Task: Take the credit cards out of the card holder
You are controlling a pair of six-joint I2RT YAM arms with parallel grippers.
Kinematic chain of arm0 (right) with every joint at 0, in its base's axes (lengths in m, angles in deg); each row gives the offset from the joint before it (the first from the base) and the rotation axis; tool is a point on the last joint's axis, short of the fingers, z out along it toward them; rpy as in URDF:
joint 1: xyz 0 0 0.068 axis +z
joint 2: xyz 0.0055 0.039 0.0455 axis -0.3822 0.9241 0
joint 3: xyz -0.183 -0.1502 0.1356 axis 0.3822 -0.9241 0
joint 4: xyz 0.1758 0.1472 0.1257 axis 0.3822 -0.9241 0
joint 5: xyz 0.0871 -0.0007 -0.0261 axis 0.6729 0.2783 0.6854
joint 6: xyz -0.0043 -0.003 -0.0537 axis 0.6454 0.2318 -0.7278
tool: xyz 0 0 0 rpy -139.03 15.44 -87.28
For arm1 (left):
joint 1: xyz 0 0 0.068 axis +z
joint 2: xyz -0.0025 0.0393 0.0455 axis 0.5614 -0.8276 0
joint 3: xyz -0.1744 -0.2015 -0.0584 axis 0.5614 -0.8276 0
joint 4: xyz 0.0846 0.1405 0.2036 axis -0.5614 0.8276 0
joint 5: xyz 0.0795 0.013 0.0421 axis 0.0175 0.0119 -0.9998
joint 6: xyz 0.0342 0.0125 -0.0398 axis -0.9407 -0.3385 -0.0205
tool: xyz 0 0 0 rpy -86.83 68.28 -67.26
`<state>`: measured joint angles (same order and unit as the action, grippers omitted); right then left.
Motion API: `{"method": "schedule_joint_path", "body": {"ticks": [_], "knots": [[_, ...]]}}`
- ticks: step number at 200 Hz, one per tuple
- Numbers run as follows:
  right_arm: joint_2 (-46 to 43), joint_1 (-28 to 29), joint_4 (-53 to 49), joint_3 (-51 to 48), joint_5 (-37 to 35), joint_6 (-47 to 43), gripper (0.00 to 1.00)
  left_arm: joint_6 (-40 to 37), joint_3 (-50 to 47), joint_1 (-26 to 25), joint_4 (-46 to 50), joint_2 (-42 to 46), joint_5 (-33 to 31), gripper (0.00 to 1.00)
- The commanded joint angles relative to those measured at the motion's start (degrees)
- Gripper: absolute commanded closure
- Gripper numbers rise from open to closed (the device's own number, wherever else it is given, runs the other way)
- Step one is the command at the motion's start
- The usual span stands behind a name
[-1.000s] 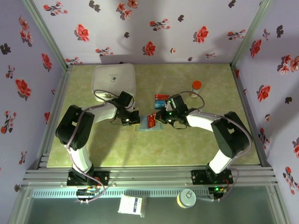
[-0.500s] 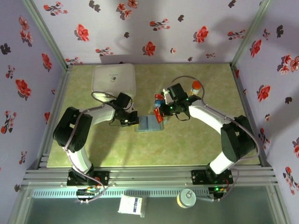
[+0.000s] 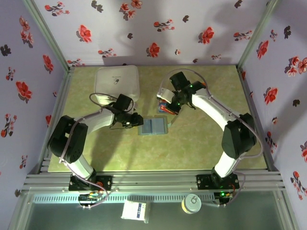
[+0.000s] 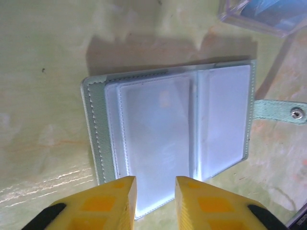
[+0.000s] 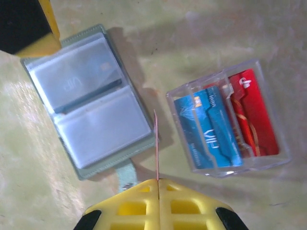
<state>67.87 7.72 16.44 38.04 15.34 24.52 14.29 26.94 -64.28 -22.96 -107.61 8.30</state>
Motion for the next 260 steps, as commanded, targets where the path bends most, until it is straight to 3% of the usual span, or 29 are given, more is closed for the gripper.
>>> {"method": "schedule_joint_path", "body": {"ticks": [1, 110, 203, 219, 237, 260], "knots": [[3.86, -2.25, -7.27, 6.21, 0.69, -10.94, 1.0, -0.15, -0.54, 0.42, 0.9, 2.31, -1.01, 0.71], [23.94, -6.33, -18.57, 33.45, 4.53, -16.99, 1.0, 1.0, -2.29, 0.38, 3.87, 5.95, -3.24, 0.72], [32.1, -6.99, -20.47, 40.88, 5.22, -18.49, 1.0, -1.26, -1.18, 0.43, 8.08, 6.32, -4.81, 0.73], [32.61, -6.99, -20.47, 40.77, 4.55, -18.4, 0.97, -2.29, -0.56, 0.49, 9.38, 6.32, -5.49, 0.73], [32.53, -6.99, -20.13, 40.89, 4.01, -17.33, 0.86, -2.61, -0.36, 0.83, 9.92, 6.7, -5.75, 0.72], [31.17, -7.23, -19.41, 40.48, 3.51, -15.98, 0.76, -2.86, -0.45, 1.45, 9.85, 7.64, -6.49, 0.64]]}}
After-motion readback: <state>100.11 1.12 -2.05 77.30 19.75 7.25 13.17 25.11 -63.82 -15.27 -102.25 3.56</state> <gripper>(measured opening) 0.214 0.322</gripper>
